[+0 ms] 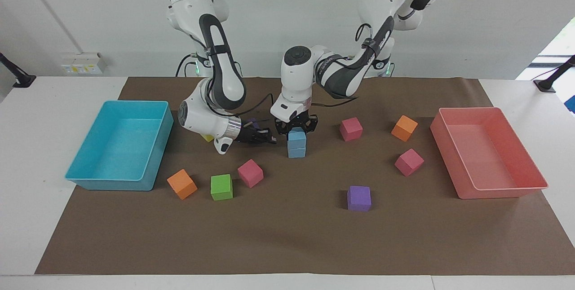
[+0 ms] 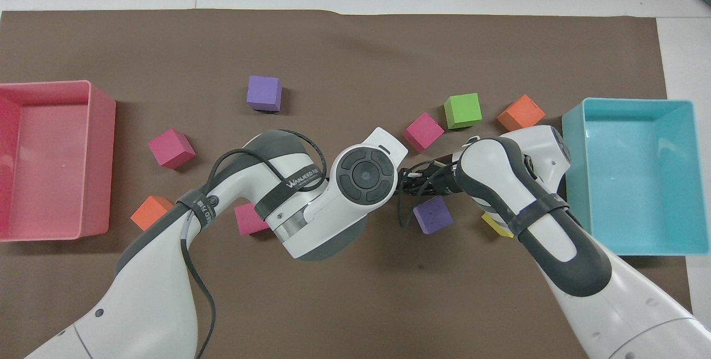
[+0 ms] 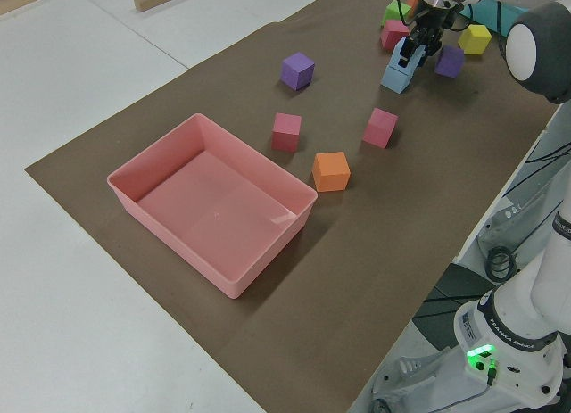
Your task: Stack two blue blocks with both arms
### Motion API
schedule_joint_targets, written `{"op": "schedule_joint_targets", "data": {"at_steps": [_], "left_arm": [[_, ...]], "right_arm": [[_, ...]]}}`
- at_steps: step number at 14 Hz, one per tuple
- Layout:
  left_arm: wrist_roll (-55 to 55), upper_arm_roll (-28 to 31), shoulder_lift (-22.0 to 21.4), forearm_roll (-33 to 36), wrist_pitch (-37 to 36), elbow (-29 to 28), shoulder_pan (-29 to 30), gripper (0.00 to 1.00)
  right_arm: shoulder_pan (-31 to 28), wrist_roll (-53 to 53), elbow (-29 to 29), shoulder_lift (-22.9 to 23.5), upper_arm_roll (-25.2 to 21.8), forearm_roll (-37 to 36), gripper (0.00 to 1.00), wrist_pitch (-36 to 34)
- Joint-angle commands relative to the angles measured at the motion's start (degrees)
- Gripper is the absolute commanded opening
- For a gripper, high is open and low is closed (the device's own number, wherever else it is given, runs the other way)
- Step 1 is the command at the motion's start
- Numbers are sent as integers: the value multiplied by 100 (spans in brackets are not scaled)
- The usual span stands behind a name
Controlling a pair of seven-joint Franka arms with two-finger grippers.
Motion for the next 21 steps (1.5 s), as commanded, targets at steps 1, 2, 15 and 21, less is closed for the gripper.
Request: {"op": "schedule_joint_targets", "data": {"at_steps": [1, 2, 15, 21], "left_arm": [[6, -29, -104, 112, -5, -61, 64, 13], [76, -29, -104, 112, 4, -78, 64, 13], [367, -117, -104, 103, 48, -149, 151, 14], [341, -117, -95, 85, 57, -158, 204, 15]], "right_arm": [[-60, -138, -74, -89, 28, 176, 0, -19], [-60, -138, -83, -80, 28, 176, 0, -19], [-60, -138, -83, -89, 28, 176, 0, -19], [-59, -138, -83, -89, 28, 176, 0, -19]]}}
